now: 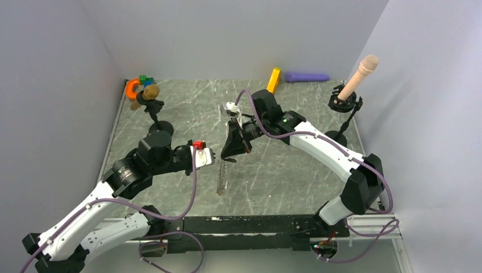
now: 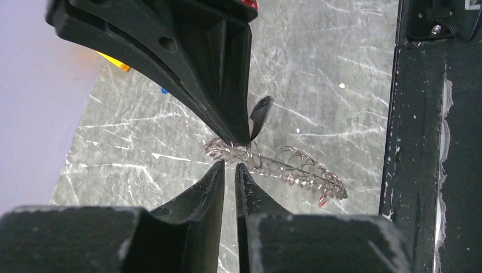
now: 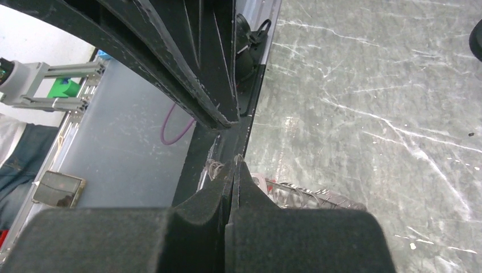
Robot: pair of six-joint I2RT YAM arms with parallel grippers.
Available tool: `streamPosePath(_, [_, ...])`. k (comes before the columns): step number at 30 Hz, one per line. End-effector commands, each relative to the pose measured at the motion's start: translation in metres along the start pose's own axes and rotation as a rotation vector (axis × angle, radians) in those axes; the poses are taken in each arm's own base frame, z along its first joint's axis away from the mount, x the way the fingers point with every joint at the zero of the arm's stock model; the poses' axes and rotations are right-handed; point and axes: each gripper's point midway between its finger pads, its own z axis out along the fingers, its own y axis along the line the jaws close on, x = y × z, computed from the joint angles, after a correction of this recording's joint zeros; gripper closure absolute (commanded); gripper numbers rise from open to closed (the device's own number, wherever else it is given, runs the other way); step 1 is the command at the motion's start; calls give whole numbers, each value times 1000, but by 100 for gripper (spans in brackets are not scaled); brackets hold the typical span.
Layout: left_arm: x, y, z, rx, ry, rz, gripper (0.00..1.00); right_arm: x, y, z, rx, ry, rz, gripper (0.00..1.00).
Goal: Put the keys on the keyring
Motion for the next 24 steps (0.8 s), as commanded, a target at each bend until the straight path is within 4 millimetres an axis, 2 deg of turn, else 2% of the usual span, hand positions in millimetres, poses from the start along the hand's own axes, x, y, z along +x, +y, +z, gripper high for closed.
streamPosePath(1, [-12, 6, 0, -30, -54, -8, 81, -16, 11, -5, -28, -43, -48, 100])
streamPosePath(6, [-9, 6, -1, -47, -58, -13, 76, -16, 11, -6, -29, -47, -45, 100])
streamPosePath(12, [8, -3, 3, -51, -99, -37, 67, -18, 12, -10, -29, -59, -46, 100])
streamPosePath(16, [17, -8, 7, -73, -178, -58, 66, -21, 13, -14, -27, -72, -49, 100])
streamPosePath(24, [24, -1, 10, -196, -351, -86, 70, -23, 17, -16, -44, -84, -55, 100])
